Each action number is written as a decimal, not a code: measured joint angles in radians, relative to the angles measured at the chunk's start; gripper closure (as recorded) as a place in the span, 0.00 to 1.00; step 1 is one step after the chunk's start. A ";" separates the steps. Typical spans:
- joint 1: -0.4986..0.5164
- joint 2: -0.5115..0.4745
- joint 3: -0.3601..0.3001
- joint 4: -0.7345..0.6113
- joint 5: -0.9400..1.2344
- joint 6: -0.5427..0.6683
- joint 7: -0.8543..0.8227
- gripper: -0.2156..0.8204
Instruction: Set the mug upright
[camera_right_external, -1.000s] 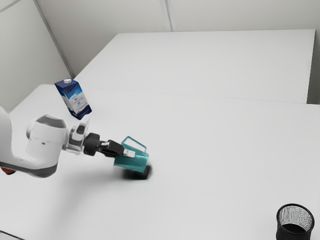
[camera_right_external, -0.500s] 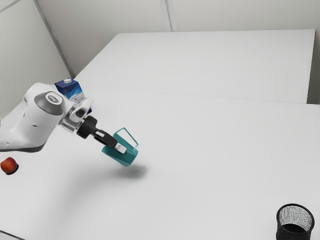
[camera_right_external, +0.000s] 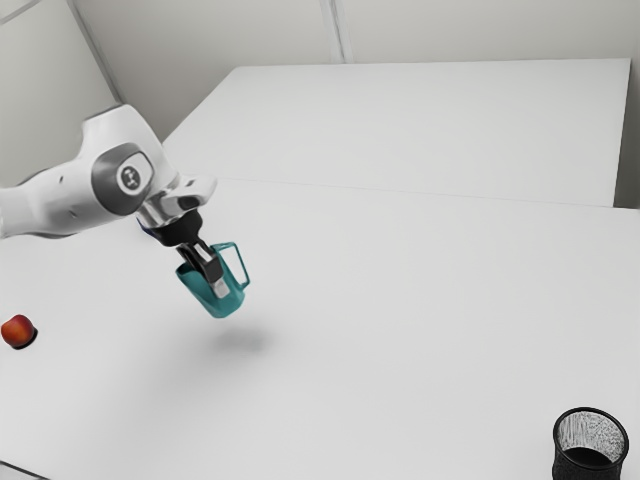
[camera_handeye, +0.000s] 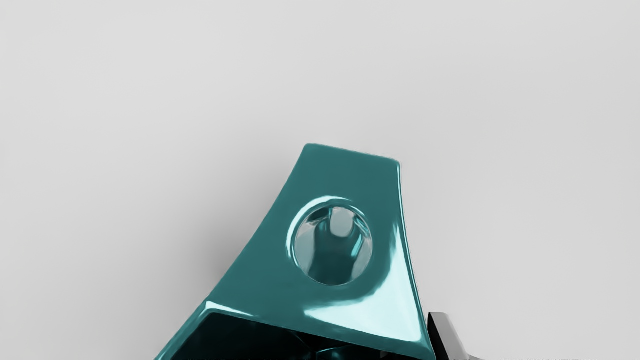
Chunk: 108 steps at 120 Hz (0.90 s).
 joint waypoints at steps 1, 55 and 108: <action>-0.001 0.000 -0.002 -0.001 0.006 0.002 -0.007 0.95; -0.042 0.012 -0.039 -0.073 0.192 0.208 -0.328 0.96; -0.051 0.070 -0.045 -0.109 0.209 0.315 -0.511 0.96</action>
